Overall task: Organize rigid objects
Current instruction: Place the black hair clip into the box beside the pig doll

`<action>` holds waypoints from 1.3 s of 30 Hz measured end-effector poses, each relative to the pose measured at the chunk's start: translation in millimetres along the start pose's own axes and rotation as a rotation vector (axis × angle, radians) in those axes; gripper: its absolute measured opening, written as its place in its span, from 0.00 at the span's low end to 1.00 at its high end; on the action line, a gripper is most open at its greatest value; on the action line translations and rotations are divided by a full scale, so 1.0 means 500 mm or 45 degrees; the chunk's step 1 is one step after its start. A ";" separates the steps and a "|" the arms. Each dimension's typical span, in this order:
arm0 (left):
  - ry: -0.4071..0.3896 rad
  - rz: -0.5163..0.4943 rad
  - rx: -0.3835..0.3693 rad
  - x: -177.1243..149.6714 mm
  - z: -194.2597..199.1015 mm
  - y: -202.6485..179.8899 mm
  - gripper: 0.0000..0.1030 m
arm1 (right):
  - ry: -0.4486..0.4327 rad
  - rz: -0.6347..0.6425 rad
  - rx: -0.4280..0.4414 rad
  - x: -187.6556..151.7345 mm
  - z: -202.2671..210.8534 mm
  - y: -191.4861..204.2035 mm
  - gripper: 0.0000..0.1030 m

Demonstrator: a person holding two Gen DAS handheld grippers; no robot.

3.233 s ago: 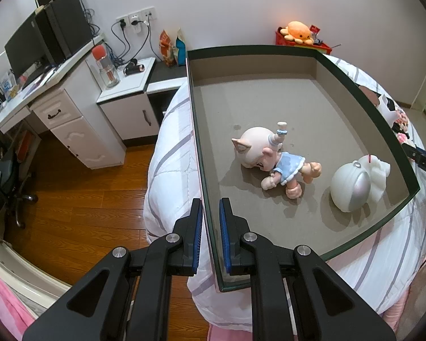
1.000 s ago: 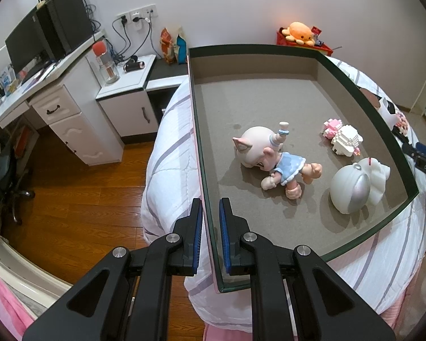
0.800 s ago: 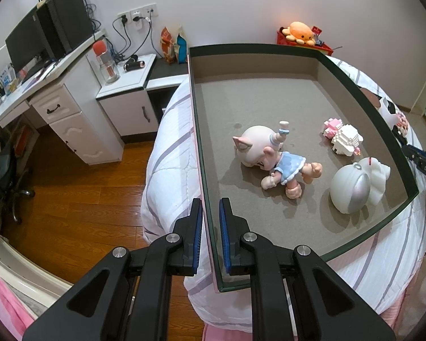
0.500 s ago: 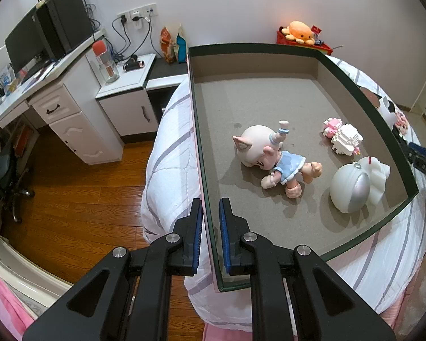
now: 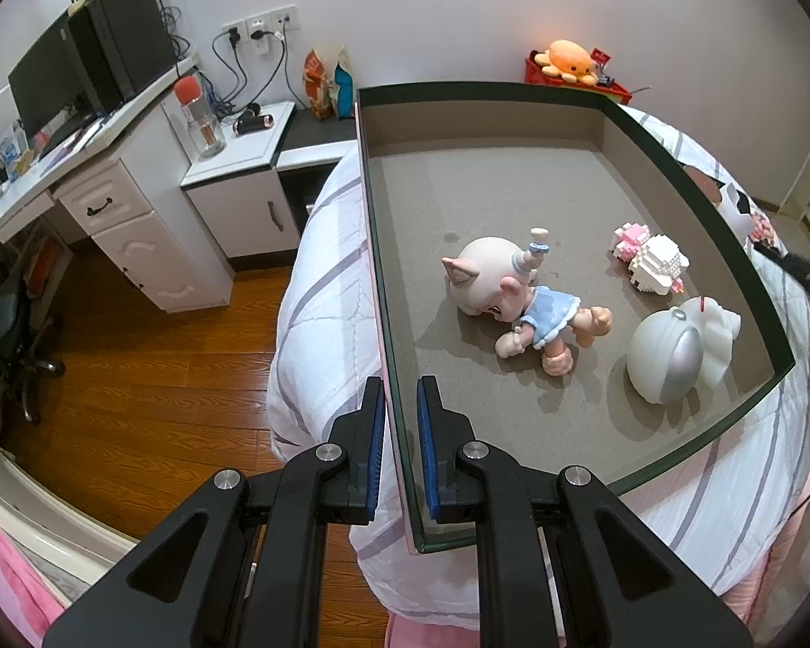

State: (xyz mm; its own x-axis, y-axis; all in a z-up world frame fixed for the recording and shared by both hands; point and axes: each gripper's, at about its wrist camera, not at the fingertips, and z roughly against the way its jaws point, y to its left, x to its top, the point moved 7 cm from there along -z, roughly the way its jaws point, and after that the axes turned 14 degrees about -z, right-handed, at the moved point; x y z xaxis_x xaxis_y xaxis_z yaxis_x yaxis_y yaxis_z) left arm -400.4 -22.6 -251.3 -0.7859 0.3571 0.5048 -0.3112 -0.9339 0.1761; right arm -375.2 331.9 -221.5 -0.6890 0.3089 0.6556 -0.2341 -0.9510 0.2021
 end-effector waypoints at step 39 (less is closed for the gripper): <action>0.004 0.000 -0.006 0.006 0.001 -0.002 0.11 | 0.105 0.355 0.367 -0.035 -0.012 0.407 0.51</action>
State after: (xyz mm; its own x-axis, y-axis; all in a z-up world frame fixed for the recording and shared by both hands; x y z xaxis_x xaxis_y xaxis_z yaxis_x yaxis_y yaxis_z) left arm -401.9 -20.4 -249.5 -0.7877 0.3572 0.5020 -0.3136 -0.9338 0.1723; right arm -414.8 133.2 -196.3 -0.7545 0.0280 0.6557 0.1630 -0.9598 0.2286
